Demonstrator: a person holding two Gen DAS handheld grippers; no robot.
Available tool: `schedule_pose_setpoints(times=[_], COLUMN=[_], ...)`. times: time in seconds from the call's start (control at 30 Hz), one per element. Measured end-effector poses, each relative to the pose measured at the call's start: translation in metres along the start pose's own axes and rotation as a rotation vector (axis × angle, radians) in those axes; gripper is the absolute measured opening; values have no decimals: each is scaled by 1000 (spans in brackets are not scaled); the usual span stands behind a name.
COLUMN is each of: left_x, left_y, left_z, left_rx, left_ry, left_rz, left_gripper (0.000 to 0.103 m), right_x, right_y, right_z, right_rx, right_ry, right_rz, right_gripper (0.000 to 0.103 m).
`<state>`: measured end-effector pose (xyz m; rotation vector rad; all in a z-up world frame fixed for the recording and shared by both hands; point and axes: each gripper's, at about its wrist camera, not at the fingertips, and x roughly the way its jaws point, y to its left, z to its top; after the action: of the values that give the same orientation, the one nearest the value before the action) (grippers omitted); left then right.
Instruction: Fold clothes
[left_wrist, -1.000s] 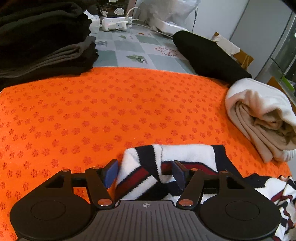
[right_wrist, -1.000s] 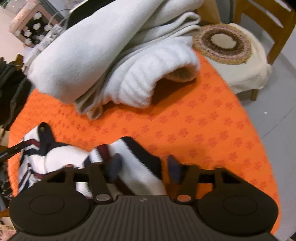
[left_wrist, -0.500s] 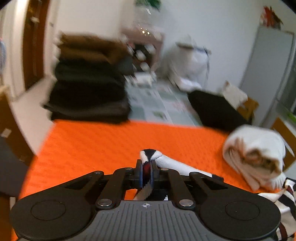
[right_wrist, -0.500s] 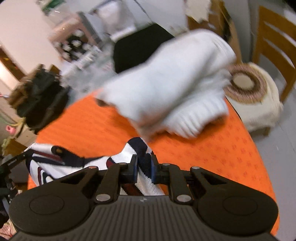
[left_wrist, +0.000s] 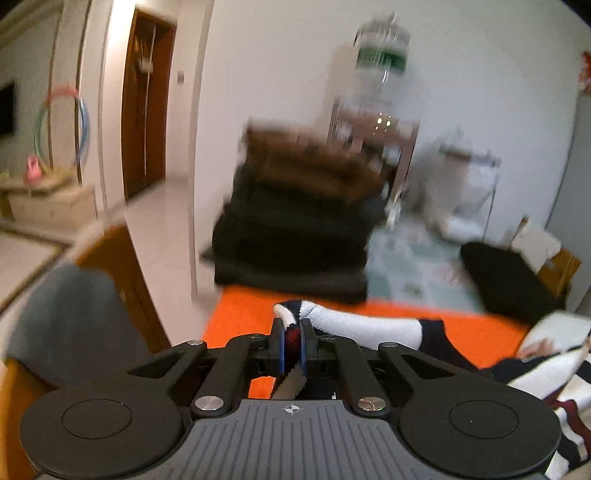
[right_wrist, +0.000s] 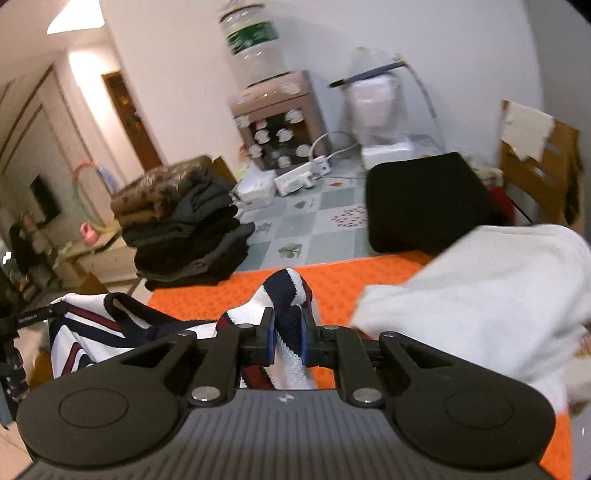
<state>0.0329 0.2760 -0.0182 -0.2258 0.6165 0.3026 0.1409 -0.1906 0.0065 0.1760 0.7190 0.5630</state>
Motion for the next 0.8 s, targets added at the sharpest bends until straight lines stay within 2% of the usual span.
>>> schedule_pose_setpoints(times=[0.07, 0.1, 0.17, 0.23, 0.27, 0.37, 0.57, 0.8], left_x=[28, 38, 47, 46, 44, 46, 60, 95], left_y=[8, 11, 15, 17, 18, 18, 13, -5], left_z=[-12, -18, -25, -29, -31, -34, -29, -15], left_rx=[-6, -10, -25, -31, -30, -28, -12, 62], left_ry=[78, 108, 145, 151, 153, 164, 178, 218], left_rz=[21, 41, 55, 56, 55, 60, 56, -3], left_gripper=[14, 15, 22, 40, 43, 44, 51, 52], right_x=[31, 45, 67, 75, 77, 79, 123, 175], right_y=[-5, -10, -17, -19, -19, -15, -3, 7], right_z=[-6, -10, -17, -21, -22, -17, 4, 19], right_rx=[-9, -13, -22, -39, -45, -72, -158, -228], right_ry=[67, 99, 161, 212, 222, 219, 258, 326], right_rz=[-25, -52, -96, -114, -111, -86, -41, 20], right_gripper=[22, 28, 31, 31, 32, 40, 41, 41])
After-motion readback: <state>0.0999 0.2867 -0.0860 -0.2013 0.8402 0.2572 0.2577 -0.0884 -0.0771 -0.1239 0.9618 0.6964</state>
